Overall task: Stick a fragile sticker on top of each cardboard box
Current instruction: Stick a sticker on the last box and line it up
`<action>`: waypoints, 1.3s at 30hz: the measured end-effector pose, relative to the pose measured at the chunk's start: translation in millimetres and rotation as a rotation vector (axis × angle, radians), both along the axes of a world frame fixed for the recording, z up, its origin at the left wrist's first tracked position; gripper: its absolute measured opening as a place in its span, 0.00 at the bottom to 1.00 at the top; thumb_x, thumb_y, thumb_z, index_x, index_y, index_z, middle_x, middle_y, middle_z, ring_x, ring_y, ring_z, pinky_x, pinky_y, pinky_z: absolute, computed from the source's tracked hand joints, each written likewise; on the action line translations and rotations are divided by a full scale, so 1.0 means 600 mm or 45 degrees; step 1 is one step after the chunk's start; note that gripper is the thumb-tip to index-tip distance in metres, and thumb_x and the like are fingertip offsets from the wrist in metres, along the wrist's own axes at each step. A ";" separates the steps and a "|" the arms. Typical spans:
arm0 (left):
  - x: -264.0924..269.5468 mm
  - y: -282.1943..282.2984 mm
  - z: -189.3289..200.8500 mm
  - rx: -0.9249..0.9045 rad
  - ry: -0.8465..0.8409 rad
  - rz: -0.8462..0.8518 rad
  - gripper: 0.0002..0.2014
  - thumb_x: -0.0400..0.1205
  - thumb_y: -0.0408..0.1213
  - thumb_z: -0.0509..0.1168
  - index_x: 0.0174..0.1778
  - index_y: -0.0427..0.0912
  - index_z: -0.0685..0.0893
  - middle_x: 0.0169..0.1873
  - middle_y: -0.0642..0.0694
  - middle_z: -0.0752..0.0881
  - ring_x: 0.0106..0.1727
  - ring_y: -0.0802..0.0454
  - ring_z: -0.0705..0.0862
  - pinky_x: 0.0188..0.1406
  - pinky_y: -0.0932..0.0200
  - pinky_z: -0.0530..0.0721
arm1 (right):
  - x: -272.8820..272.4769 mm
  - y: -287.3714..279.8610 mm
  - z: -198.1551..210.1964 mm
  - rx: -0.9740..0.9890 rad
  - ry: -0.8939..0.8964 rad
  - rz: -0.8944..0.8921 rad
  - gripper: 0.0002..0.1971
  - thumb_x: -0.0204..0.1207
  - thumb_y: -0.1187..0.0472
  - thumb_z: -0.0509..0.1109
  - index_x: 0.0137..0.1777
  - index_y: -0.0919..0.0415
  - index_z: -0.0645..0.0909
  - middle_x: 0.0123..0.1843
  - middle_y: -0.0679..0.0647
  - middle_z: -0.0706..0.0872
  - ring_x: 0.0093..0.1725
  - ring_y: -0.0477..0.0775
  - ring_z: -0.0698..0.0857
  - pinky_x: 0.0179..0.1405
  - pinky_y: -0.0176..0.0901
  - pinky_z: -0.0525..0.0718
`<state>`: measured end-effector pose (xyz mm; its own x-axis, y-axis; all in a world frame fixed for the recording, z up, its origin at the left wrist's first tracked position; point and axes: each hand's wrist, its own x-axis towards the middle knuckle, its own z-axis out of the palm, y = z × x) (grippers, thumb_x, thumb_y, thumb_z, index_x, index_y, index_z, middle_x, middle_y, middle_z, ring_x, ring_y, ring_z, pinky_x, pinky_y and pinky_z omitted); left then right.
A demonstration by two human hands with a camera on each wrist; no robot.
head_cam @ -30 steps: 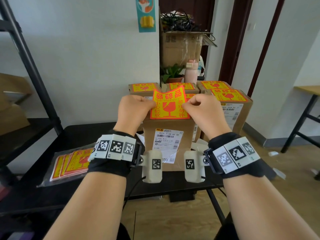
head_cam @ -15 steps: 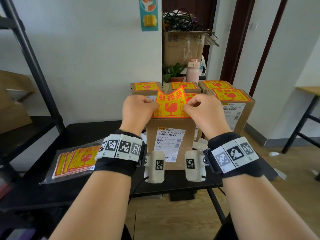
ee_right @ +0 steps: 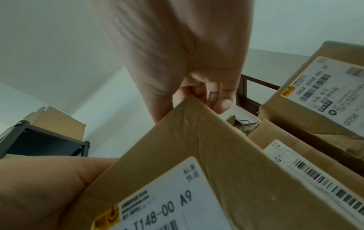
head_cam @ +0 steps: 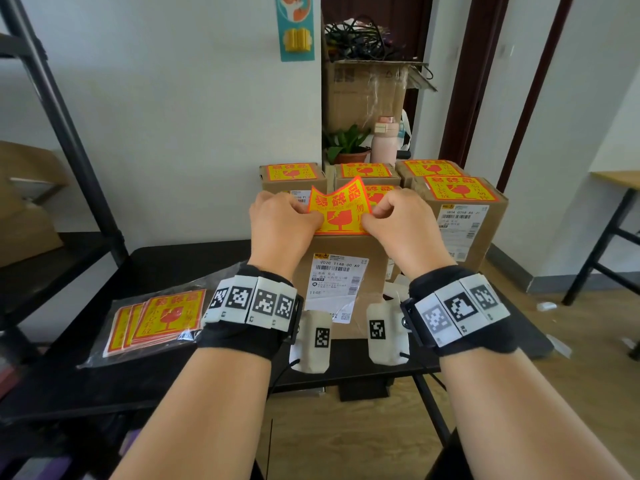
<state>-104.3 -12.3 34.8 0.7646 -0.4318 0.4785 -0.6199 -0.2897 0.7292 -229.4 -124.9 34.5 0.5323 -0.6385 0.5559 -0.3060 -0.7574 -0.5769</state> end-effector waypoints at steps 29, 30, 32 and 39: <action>-0.003 -0.008 -0.007 0.278 -0.137 -0.273 0.17 0.89 0.40 0.51 0.69 0.48 0.80 0.65 0.50 0.82 0.65 0.54 0.78 0.55 0.64 0.71 | 0.015 0.011 -0.028 0.264 -0.016 0.184 0.18 0.87 0.52 0.54 0.71 0.49 0.79 0.74 0.45 0.78 0.75 0.48 0.72 0.76 0.47 0.69; -0.003 -0.007 -0.008 0.295 -0.162 -0.288 0.17 0.89 0.42 0.52 0.71 0.49 0.79 0.67 0.50 0.81 0.68 0.53 0.77 0.58 0.64 0.70 | 0.015 0.012 -0.029 0.252 -0.013 0.195 0.18 0.87 0.49 0.56 0.71 0.48 0.80 0.75 0.45 0.77 0.76 0.47 0.71 0.78 0.49 0.66; -0.002 -0.007 -0.007 0.370 -0.199 -0.321 0.20 0.89 0.44 0.51 0.76 0.51 0.76 0.76 0.49 0.75 0.77 0.52 0.70 0.70 0.62 0.65 | 0.016 0.012 -0.030 0.254 -0.005 0.212 0.18 0.86 0.48 0.57 0.72 0.45 0.80 0.78 0.44 0.74 0.79 0.44 0.67 0.81 0.51 0.60; 0.007 -0.010 -0.005 0.481 -0.238 -0.336 0.21 0.89 0.43 0.49 0.78 0.49 0.73 0.79 0.50 0.71 0.80 0.53 0.64 0.79 0.58 0.56 | 0.023 0.001 -0.026 0.340 0.043 0.200 0.21 0.83 0.49 0.60 0.75 0.46 0.76 0.79 0.42 0.72 0.78 0.45 0.69 0.72 0.40 0.64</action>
<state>-99.9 -18.3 31.5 0.5220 -0.7686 0.3699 -0.8178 -0.3278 0.4730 -215.8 -124.1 18.9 0.6513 -0.6680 0.3600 -0.2198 -0.6201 -0.7531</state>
